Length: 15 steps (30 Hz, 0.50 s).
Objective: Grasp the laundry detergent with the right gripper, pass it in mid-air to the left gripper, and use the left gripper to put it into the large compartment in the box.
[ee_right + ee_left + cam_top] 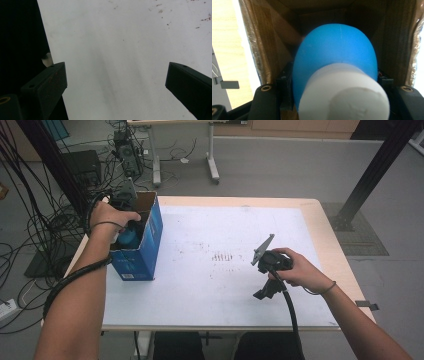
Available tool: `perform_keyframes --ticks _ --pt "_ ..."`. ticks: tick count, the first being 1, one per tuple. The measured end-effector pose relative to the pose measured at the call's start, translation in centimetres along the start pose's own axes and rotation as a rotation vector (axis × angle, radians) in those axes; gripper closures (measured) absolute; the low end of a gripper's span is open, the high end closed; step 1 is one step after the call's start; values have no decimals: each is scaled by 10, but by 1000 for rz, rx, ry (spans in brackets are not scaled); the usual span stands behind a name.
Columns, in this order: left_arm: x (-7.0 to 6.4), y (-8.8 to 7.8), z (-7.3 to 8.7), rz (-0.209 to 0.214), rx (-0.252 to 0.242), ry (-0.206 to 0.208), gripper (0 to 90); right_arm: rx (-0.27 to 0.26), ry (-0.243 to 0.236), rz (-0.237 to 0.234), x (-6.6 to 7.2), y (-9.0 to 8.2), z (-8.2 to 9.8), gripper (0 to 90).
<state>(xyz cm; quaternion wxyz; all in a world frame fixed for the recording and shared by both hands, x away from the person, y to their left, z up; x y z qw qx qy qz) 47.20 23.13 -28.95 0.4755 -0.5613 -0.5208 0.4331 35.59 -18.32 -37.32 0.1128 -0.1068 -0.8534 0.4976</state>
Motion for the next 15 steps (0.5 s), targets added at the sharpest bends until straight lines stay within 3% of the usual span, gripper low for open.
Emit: perform_keyframes --ticks 15 --pt "-2 1 0 -7 -1 3 373 -2 2 3 0 0 0 38"
Point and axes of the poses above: each handheld gripper's, and its own axes: y roughly forward along the jaws, z roughly out of its underside, x roughly to its left, the point moved 2 cm from there along y, roughly forward along the jaws, and after that the axes turned 7 degrees about -x, right-handed, at the moved point
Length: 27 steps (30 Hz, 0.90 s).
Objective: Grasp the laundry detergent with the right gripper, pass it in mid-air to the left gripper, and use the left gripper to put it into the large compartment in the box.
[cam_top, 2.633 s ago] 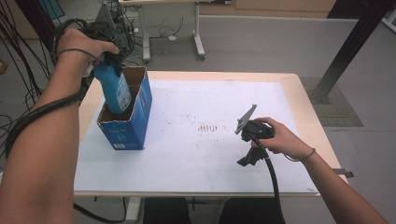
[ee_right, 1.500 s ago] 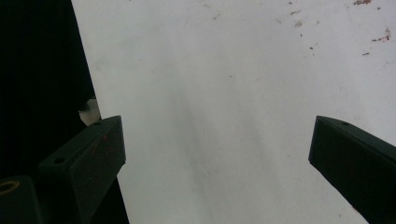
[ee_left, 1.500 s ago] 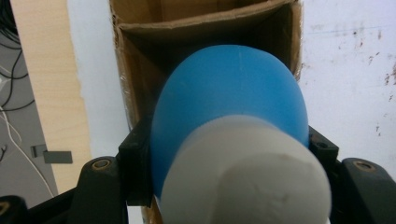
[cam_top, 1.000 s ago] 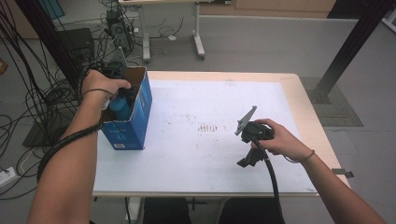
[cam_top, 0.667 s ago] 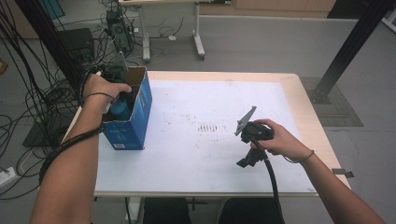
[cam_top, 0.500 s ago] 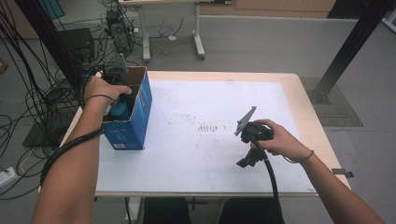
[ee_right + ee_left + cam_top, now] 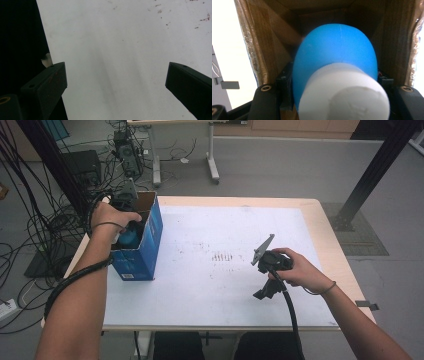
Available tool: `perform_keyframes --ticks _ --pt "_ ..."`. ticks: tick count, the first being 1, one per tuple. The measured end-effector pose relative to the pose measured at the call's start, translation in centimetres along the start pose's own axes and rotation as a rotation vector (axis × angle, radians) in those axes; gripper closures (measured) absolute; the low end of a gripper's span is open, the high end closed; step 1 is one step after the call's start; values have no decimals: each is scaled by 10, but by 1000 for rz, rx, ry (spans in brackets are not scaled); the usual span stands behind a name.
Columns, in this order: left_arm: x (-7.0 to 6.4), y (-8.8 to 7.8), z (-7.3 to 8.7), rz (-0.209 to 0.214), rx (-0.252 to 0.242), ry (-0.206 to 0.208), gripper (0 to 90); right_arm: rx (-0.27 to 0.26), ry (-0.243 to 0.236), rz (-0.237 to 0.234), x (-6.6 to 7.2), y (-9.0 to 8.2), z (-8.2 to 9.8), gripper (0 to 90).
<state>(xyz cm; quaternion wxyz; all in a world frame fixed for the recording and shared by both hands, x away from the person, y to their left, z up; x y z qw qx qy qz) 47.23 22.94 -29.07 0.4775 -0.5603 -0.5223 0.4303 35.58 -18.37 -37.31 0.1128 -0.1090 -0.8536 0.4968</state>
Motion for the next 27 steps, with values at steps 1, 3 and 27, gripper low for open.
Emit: perform_keyframes --ticks 1,3,27 --pt "0 0 0 0 0 0 373 1 0 1 0 0 0 37" --pt "0 0 0 0 0 0 373 0 1 2 0 0 0 37" --pt "0 1 0 1 0 -3 373 3 -3 3 0 0 0 38"
Point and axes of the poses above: each handheld gripper's, and its own axes: y roughly forward along the jaws, z roughly out of its underside, x roughly to its left, the point moved 2 cm from there along y, roughly forward along the jaws, and after that the axes turned 7 degrees about -x, right-handed, at the moved point
